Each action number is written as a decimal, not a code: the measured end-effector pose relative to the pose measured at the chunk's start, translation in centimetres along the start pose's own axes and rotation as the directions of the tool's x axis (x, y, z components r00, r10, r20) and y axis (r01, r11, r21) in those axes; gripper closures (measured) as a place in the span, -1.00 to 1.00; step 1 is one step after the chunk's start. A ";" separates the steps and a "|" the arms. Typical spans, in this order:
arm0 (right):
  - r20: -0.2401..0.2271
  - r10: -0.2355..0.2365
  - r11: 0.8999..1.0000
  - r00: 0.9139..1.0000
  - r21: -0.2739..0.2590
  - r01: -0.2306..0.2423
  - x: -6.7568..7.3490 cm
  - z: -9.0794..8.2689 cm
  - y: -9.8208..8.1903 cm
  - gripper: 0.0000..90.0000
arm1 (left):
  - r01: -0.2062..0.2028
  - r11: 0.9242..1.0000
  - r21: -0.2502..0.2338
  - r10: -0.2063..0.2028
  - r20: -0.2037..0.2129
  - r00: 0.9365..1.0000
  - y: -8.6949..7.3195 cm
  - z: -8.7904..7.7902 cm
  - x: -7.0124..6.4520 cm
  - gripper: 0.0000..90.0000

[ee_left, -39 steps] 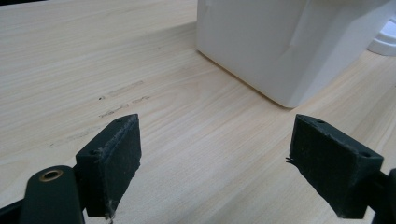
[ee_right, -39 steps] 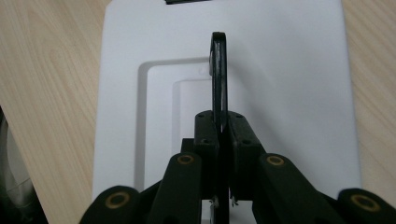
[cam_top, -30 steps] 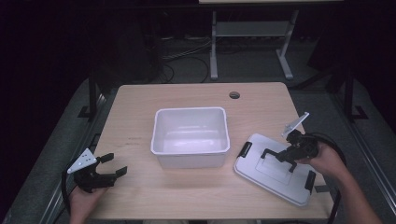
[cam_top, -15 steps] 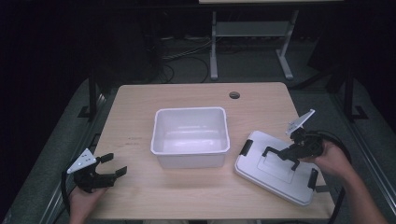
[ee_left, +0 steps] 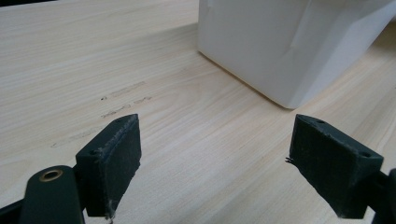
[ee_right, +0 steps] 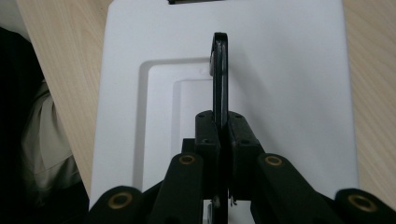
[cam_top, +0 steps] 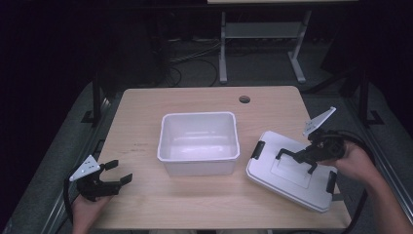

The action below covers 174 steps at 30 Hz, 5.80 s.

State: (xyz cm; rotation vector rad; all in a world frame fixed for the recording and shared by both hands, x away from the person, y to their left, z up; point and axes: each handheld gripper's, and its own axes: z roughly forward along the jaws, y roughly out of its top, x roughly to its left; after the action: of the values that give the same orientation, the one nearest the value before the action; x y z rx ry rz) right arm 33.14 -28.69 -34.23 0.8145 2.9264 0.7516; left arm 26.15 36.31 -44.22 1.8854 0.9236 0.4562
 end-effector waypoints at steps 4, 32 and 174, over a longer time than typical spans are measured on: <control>0.005 -0.010 1.000 1.000 -0.002 0.010 0.2 -0.8 0.2 0.88 | -0.005 1.000 -0.002 0.005 -0.001 1.000 0.0 -0.1 0.0 -0.64; 0.049 -0.112 0.992 0.992 -0.057 0.115 2.4 -7.0 4.0 0.88 | -0.001 1.000 -0.003 0.001 -0.003 1.000 0.0 -0.1 0.1 -0.64; -0.177 -0.453 0.885 0.874 0.029 0.465 5.3 7.0 30.0 0.88 | 0.020 1.000 -0.020 -0.020 -0.007 1.000 -0.5 -0.9 0.9 -0.64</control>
State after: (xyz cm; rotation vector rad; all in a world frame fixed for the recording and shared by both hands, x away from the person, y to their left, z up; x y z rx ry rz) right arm 44.06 -0.47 -26.27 0.0323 3.1114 0.6999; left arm 25.93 37.63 -44.32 1.8561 0.9386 0.4584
